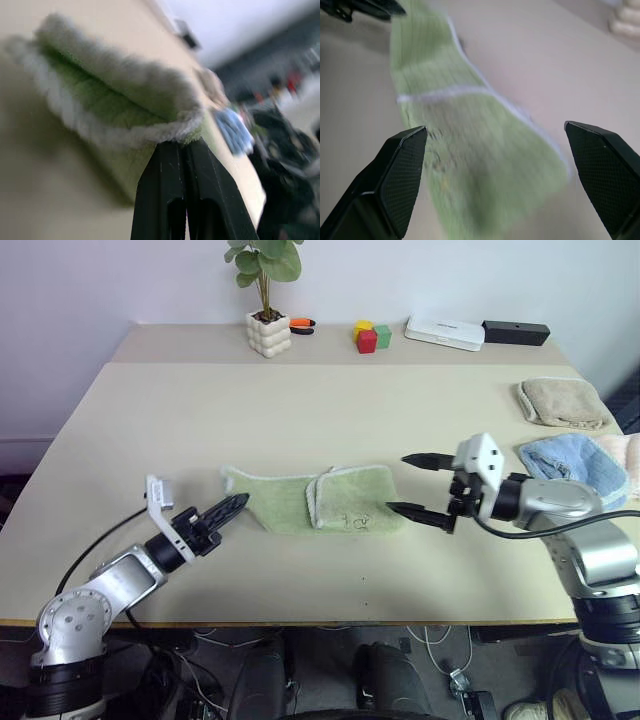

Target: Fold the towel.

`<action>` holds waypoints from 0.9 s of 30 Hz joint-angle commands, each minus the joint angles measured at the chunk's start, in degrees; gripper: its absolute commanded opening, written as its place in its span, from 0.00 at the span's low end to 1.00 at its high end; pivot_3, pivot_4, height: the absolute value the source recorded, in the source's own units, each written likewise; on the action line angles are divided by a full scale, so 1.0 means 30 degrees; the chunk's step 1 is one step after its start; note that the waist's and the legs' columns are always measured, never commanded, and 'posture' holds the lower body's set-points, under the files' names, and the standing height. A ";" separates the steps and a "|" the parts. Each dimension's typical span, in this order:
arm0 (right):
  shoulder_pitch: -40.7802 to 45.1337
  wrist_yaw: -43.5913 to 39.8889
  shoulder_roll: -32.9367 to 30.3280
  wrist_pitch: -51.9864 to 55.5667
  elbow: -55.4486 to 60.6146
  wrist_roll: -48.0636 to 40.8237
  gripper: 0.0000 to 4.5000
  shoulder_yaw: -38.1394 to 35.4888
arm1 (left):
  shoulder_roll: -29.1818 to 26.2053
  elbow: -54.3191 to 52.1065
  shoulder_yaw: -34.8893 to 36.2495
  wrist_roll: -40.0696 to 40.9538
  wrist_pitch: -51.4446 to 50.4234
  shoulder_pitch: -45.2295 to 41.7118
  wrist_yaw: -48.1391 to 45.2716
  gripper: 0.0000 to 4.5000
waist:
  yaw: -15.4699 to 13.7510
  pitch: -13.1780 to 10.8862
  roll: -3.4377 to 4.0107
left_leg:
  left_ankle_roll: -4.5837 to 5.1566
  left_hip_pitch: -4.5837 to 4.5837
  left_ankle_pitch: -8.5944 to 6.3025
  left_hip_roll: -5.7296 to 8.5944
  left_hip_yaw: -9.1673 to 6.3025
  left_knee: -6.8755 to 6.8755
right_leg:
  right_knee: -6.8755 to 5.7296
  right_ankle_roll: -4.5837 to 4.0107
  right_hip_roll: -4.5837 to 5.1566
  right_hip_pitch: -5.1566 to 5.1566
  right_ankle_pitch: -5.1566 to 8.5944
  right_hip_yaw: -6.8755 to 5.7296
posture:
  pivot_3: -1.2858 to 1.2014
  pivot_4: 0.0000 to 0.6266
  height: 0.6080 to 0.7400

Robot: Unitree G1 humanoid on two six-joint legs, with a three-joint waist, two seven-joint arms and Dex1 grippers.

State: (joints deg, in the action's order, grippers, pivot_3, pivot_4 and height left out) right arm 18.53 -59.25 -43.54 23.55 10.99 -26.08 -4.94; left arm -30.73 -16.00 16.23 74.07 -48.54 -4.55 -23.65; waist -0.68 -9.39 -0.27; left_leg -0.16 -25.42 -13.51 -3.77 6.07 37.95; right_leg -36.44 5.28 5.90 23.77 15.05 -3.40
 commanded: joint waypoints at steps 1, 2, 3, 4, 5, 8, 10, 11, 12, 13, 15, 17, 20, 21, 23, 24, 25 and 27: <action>-0.0622 -0.0897 -0.0772 0.0143 0.0508 -0.1536 1.00 -0.2010 | -0.0167 -0.0955 -0.1834 -0.2436 0.1143 -0.1188 -0.2601 0.01 | 0.0106 -0.0001 -0.0001 | 0.0008 0.0008 -0.0004 -0.0004 0.0007 -0.0004 | 0.0013 0.0002 -0.0002 -0.0003 -0.0001 0.0000 | 0.52 0.24 0.96; -0.0897 -0.1091 -0.0949 0.0261 0.0574 -0.1831 1.00 -0.2400 | -0.0163 -0.1049 -0.2587 -0.3340 0.1555 -0.1752 -0.3326 0.01 | 0.0053 -0.0003 0.0000 | 0.0010 0.0012 -0.0006 -0.0008 0.0013 -0.0012 | 0.0019 0.0004 -0.0006 -0.0005 -0.0002 0.0000 | 0.52 0.24 0.96; -0.1058 -0.1045 -0.1026 0.0271 0.0560 -0.2013 1.00 -0.2803 | 0.0004 -0.0864 -0.4032 -0.4771 0.2185 -0.2684 -0.4359 0.01 | -0.0006 -0.0008 -0.0007 | 0.0009 0.0007 -0.0004 -0.0002 0.0028 -0.0011 | 0.0021 0.0005 -0.0016 -0.0010 -0.0002 -0.0007 | 0.52 0.24 0.96; -0.1142 -0.0966 -0.1054 0.0259 0.0546 -0.2117 1.00 -0.3026 | 0.0134 -0.0647 -0.5007 -0.5782 0.2650 -0.3284 -0.5134 0.01 | -0.0036 -0.0007 -0.0006 | 0.0007 0.0007 -0.0003 -0.0006 0.0039 -0.0008 | 0.0022 0.0004 -0.0025 -0.0015 -0.0002 -0.0011 | 0.52 0.24 0.96; -0.1121 -0.0782 -0.1046 0.0263 0.0544 -0.2091 1.00 -0.3087 | 0.0741 -0.0087 -0.5704 -0.6238 0.2772 -0.4096 -0.5341 0.01 | -0.0046 -0.0006 -0.0004 | 0.0000 0.0011 0.0002 -0.0003 0.0030 -0.0004 | 0.0027 0.0004 -0.0028 -0.0029 -0.0003 -0.0023 | 0.52 0.24 0.96; -0.1143 -0.0368 -0.1023 0.0399 0.0798 -0.2112 1.00 -0.3194 | 0.2240 0.1179 -0.7203 -0.7555 0.3239 -0.6050 -0.6098 0.01 | -0.0027 -0.0010 -0.0018 | 0.0006 0.0017 -0.0002 -0.0001 0.0022 0.0019 | 0.0056 0.0004 -0.0028 -0.0067 -0.0007 -0.0023 | 0.52 0.24 0.96; -0.1314 -0.0179 -0.1151 0.0448 0.1033 -0.2146 1.00 -0.3360 | 0.3166 0.1803 -0.7788 -0.7784 0.2958 -0.7026 -0.6548 0.01 | 0.0016 -0.0013 -0.0019 | 0.0022 0.0014 -0.0009 0.0000 0.0022 0.0014 | 0.0070 0.0008 -0.0028 -0.0071 -0.0010 -0.0022 | 0.52 0.24 0.96; -0.1568 -0.0115 -0.1304 0.0500 0.1175 -0.2212 1.00 -0.3648 | 0.3901 0.2490 -0.8133 -0.8037 0.2876 -0.7622 -0.6510 0.01 | -0.0002 -0.0013 -0.0019 | 0.0025 0.0013 -0.0009 -0.0002 0.0022 0.0010 | 0.0071 0.0015 -0.0032 -0.0065 -0.0012 -0.0021 | 0.52 0.24 0.96; -0.1757 -0.0066 -0.1416 0.0539 0.1278 -0.2271 1.00 -0.3859 | 0.4428 0.2999 -0.8358 -0.8270 0.2835 -0.8035 -0.6501 0.01 | -0.0026 -0.0013 -0.0017 | 0.0027 0.0013 -0.0008 -0.0003 0.0020 0.0006 | 0.0072 0.0021 -0.0039 -0.0065 -0.0014 -0.0022 | 0.52 0.24 0.96; -0.2071 -0.0044 -0.1550 0.0554 0.1472 -0.2256 1.00 -0.4078 | 0.4765 0.3496 -0.8855 -0.8865 0.3086 -0.8327 -0.6908 0.01 | -0.0041 -0.0017 -0.0024 | 0.0027 0.0013 -0.0007 -0.0002 0.0012 0.0005 | 0.0070 0.0063 -0.0048 -0.0068 -0.0035 -0.0024 | 0.52 0.24 0.96; -0.2483 0.0205 -0.1606 0.0743 0.1927 -0.2354 1.00 -0.4457 | 0.5305 0.4461 -0.9472 -0.9895 0.3533 -0.8599 -0.7415 0.01 | -0.0049 -0.0018 -0.0025 | 0.0027 0.0008 -0.0006 0.0000 0.0000 0.0007 | 0.0074 0.0083 -0.0056 -0.0076 -0.0045 -0.0027 | 0.52 0.24 0.96; -0.2740 0.0454 -0.1663 0.0938 0.2325 -0.2503 1.00 -0.4738 | 0.5864 0.5160 -0.9546 -1.0317 0.3667 -0.8802 -0.7537 0.01 | -0.0037 -0.0018 -0.0025 | 0.0028 0.0011 -0.0007 -0.0001 -0.0002 0.0012 | 0.0082 0.0084 -0.0056 -0.0081 -0.0045 -0.0026 | 0.52 0.24 0.96; -0.3168 0.0779 -0.1751 0.1160 0.2718 -0.2630 1.00 -0.5251 | 0.6709 0.6451 -0.9842 -1.0942 0.3311 -0.9448 -0.7738 0.01 | -0.0030 -0.0020 -0.0028 | 0.0028 0.0012 -0.0007 -0.0002 -0.0013 0.0017 | 0.0081 0.0081 -0.0056 -0.0080 -0.0045 -0.0026 | 0.52 0.24 0.96; -0.3259 0.0869 -0.1771 0.1201 0.2818 -0.2623 1.00 -0.5312 | 0.6925 0.6876 -0.9903 -1.1351 0.3420 -0.9614 -0.7654 0.01 | -0.0052 -0.0021 -0.0030 | 0.0028 0.0010 -0.0006 -0.0003 -0.0017 0.0019 | 0.0081 0.0076 -0.0056 -0.0080 -0.0042 -0.0026 | 0.52 0.24 0.96; -0.3384 0.1034 -0.1762 0.1254 0.3009 -0.2607 1.00 -0.5372 | 0.7343 0.7702 -1.0109 -1.2146 0.3739 -0.9898 -0.7792 0.01 | -0.0053 -0.0021 -0.0030 | 0.0028 0.0008 -0.0007 -0.0001 -0.0021 0.0028 | 0.0082 0.0051 -0.0056 -0.0084 -0.0028 -0.0029 | 0.52 0.24 0.96; -0.3432 0.1111 -0.1754 0.1277 0.3107 -0.2614 1.00 -0.5392 | 0.7542 0.8044 -1.0081 -1.2172 0.3469 -1.0004 -0.7922 0.01 | -0.0046 -0.0022 -0.0032 | 0.0030 0.0010 -0.0008 0.0000 -0.0021 0.0028 | 0.0084 0.0050 -0.0055 -0.0092 -0.0028 -0.0028 | 0.52 0.24 0.96; -0.3461 0.1190 -0.1749 0.1318 0.3204 -0.2637 1.00 -0.5409 | 0.7626 0.8217 -1.0217 -1.2407 0.3495 -1.0049 -0.8134 0.01 | -0.0047 -0.0022 -0.0031 | 0.0030 0.0008 -0.0008 -0.0001 -0.0022 0.0028 | 0.0087 0.0050 -0.0056 -0.0092 -0.0028 -0.0028 | 0.52 0.24 0.96; -0.3431 0.1372 -0.1707 0.1393 0.3319 -0.2714 1.00 -0.5441 | 0.7816 0.8629 -1.0439 -1.2876 0.3410 -1.0169 -0.8340 0.13 | -0.0044 -0.0022 -0.0032 | 0.0032 0.0008 -0.0009 0.0000 -0.0025 0.0028 | 0.0089 0.0052 -0.0056 -0.0092 -0.0029 -0.0028 | 0.52 0.24 0.96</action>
State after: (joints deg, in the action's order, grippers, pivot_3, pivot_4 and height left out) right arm 8.03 -55.68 -47.82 27.68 18.91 -32.89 -19.00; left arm -7.93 9.96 -14.31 36.46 -38.46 -34.07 -47.60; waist -0.81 -9.45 -0.37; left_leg -0.07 -25.40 -13.54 -3.77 5.99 38.03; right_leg -36.17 5.44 5.73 23.50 14.95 -3.48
